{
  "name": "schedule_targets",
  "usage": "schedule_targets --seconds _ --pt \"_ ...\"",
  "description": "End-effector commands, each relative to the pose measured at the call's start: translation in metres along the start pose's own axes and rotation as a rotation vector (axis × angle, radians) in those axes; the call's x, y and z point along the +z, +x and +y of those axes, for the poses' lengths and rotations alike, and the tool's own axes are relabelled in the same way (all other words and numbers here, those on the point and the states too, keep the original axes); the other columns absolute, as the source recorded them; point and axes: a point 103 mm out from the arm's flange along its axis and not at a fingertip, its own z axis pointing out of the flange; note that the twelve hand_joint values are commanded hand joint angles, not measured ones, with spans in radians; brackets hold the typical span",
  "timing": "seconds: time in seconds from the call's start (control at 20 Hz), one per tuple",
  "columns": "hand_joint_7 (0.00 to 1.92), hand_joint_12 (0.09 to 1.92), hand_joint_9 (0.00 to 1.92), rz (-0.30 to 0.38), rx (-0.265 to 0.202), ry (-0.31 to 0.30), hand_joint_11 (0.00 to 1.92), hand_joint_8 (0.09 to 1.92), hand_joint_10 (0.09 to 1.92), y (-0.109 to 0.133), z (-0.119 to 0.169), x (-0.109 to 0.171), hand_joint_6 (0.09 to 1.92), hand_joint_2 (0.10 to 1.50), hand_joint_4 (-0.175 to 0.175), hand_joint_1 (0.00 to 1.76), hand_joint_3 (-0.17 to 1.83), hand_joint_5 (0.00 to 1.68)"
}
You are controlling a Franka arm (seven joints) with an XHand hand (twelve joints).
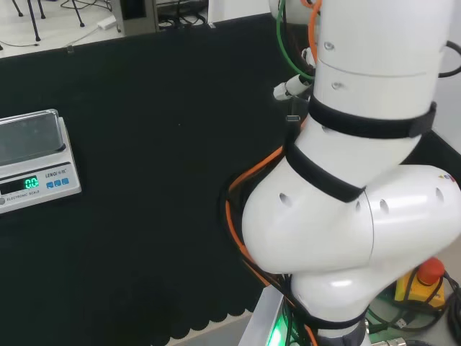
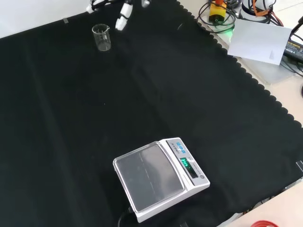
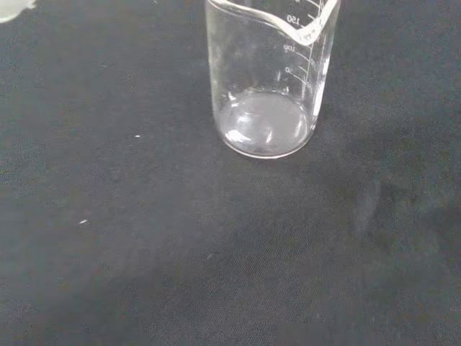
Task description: Pick up the beaker.
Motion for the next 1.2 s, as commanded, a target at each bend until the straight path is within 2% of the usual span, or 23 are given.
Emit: schedule_targets --seconds 0.05,0.25,0.55,0.7,0.85,0.9,0.95,1.05,1.1,1.2 --pt "0.05 1.53 0.23 0.014 0.031 0.091 0.0 0.69 0.86 -0.009 0.058 0.034 0.09 0.69 0.051 0.6 0.09 0.06" --pt "0.05 1.53 0.23 0.009 0.05 0.118 0.0 0.69 0.86 -0.017 0.073 0.044 0.09 0.69 0.051 0.6 0.09 0.06" --pt "0.06 1.53 0.23 0.004 0.087 0.146 0.0 0.7 0.86 -0.029 0.08 0.052 0.09 0.69 0.041 0.61 0.09 0.08" --pt "0.13 1.55 0.27 0.018 0.089 0.111 0.0 0.71 0.85 -0.028 0.079 0.054 0.09 0.69 0.027 0.66 0.09 0.19" --pt "0.32 1.6 0.41 0.031 0.097 0.045 0.02 0.74 0.8 -0.023 0.078 0.055 0.12 0.7 0.037 0.77 0.1 0.39" --pt "0.41 1.59 0.49 0.039 0.1 0.023 0.06 0.75 0.77 -0.021 0.078 0.056 0.17 0.7 0.042 0.82 0.11 0.46" --pt "0.51 1.59 0.57 0.05 0.102 -0.009 0.11 0.76 0.74 -0.02 0.077 0.056 0.31 0.7 0.063 0.86 0.13 0.57" --pt "0.72 1.54 0.77 0.065 0.103 -0.058 0.25 0.81 0.69 -0.015 0.076 0.058 0.6 0.67 0.139 0.94 0.24 0.81" --pt "0.79 1.52 0.83 0.067 0.103 -0.07 0.29 0.83 0.67 -0.014 0.076 0.057 0.67 0.64 0.157 0.97 0.32 0.88" --pt "0.87 1.49 0.9 0.066 0.103 -0.087 0.36 0.86 0.65 -0.012 0.076 0.057 0.71 0.59 0.172 0.99 0.45 0.99"
